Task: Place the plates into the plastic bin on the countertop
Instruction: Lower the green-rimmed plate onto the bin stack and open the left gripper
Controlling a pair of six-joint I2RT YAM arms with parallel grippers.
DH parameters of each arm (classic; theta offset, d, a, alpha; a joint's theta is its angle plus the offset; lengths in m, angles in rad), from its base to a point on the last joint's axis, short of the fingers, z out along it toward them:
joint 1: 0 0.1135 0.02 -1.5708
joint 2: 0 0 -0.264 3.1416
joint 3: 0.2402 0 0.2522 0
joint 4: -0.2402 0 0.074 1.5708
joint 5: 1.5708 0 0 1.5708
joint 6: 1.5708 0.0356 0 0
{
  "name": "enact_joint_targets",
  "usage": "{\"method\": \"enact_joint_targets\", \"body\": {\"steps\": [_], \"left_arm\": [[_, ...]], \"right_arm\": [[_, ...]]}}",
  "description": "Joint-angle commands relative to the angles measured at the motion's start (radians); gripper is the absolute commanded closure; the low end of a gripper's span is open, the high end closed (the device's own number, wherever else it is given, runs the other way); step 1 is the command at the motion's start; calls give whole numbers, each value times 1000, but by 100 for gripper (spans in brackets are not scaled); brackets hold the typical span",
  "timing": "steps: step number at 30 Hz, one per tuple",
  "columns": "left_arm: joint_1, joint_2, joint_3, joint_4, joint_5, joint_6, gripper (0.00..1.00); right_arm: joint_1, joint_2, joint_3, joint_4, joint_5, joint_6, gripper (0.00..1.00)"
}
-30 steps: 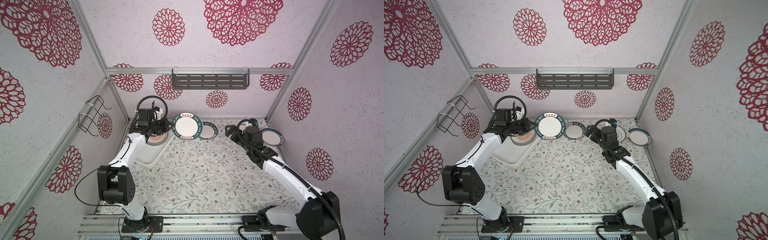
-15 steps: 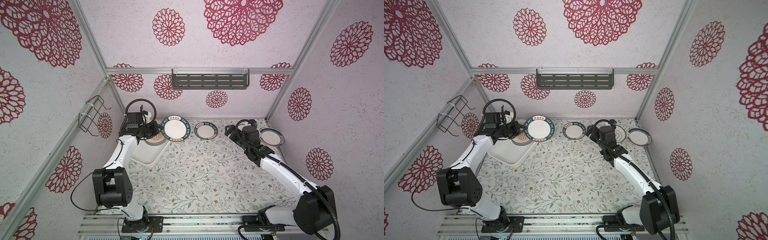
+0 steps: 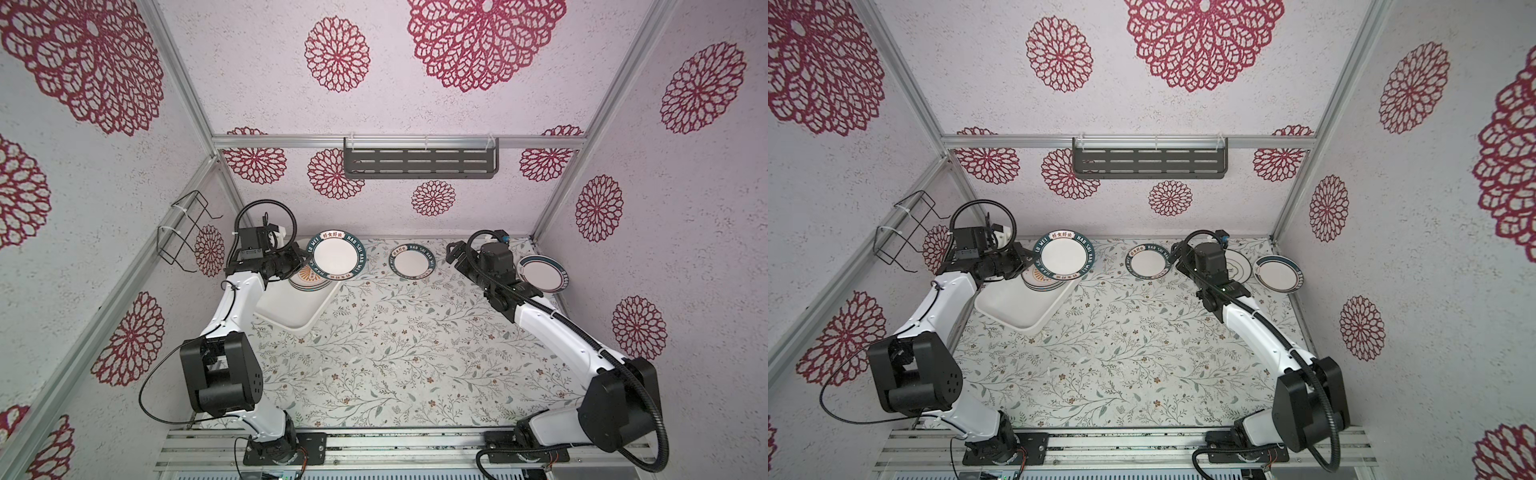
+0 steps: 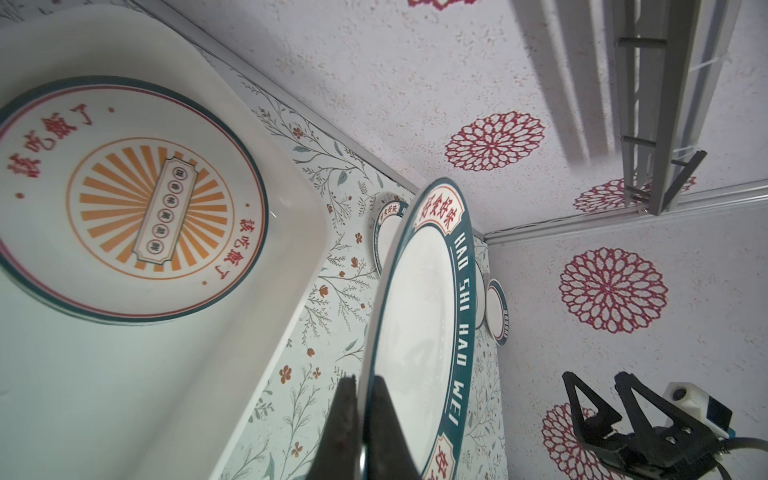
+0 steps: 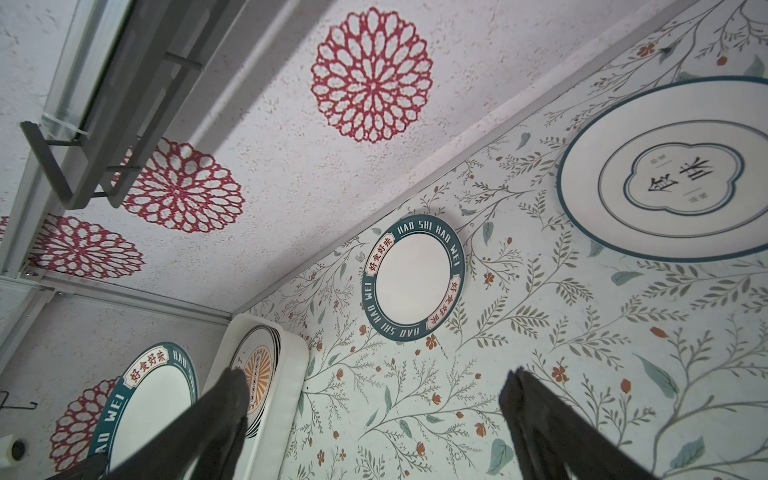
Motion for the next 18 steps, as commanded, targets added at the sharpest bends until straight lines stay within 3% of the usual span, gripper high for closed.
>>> {"method": "enact_joint_targets", "body": {"steps": [1,9,18], "left_arm": [[1,22,10,1,-39,42,97],[5,101,52,12,-129,-6,100],[83,183,-9,195,-206,-235,100]], "right_arm": [[-2,20,32,62,-36,-3,1],[-8,88,86,74,-106,-28,1],[-12,65,27,116,-131,-24,1]]}}
